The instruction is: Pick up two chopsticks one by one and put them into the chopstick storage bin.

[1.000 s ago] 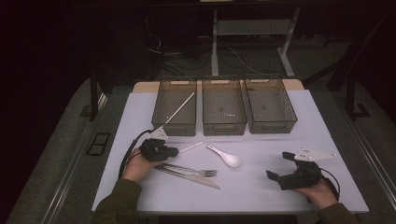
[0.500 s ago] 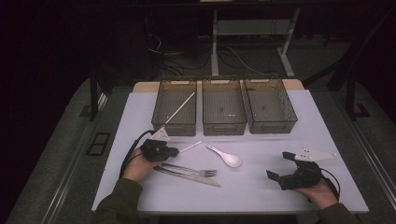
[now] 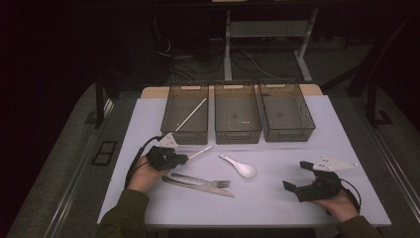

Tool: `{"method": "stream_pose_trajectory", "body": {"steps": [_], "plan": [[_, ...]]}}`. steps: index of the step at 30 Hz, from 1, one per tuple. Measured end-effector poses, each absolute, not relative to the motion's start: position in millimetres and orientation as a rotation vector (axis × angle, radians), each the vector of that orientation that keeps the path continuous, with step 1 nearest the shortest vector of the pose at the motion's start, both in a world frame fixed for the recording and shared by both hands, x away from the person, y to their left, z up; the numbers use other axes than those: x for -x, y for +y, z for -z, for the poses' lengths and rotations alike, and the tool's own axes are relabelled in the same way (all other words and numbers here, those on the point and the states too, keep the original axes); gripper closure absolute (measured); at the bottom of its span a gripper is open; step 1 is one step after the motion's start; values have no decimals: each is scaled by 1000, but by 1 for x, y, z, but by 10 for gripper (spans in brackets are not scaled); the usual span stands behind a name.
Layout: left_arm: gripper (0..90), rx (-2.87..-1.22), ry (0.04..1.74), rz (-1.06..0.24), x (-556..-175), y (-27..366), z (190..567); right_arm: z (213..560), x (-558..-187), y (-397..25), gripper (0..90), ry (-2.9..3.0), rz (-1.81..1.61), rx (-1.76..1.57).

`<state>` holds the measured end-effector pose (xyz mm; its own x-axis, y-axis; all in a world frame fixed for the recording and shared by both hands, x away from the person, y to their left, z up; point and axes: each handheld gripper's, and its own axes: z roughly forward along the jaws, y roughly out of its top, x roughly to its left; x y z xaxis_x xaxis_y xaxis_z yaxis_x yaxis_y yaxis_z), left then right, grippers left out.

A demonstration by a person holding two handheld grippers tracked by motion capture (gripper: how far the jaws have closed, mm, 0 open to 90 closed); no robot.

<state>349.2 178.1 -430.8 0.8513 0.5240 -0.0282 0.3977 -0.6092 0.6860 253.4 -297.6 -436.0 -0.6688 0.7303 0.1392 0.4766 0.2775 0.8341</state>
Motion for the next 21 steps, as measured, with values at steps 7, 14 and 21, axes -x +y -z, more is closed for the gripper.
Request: {"method": "stream_pose_trajectory", "body": {"steps": [7, 14, 21], "plan": [[844, -2291, 651, -246, -343, 177, 418, 436, -253, -298, 7, 2276, -1340, -1112], [843, -2277, 656, -256, -336, 174, 406, 436, -253, -298, 7, 2277, -1340, -1109], [843, -2261, 662, -250, -330, 167, 393, 436, -253, -297, 7, 2280, -1343, -1106]]}}
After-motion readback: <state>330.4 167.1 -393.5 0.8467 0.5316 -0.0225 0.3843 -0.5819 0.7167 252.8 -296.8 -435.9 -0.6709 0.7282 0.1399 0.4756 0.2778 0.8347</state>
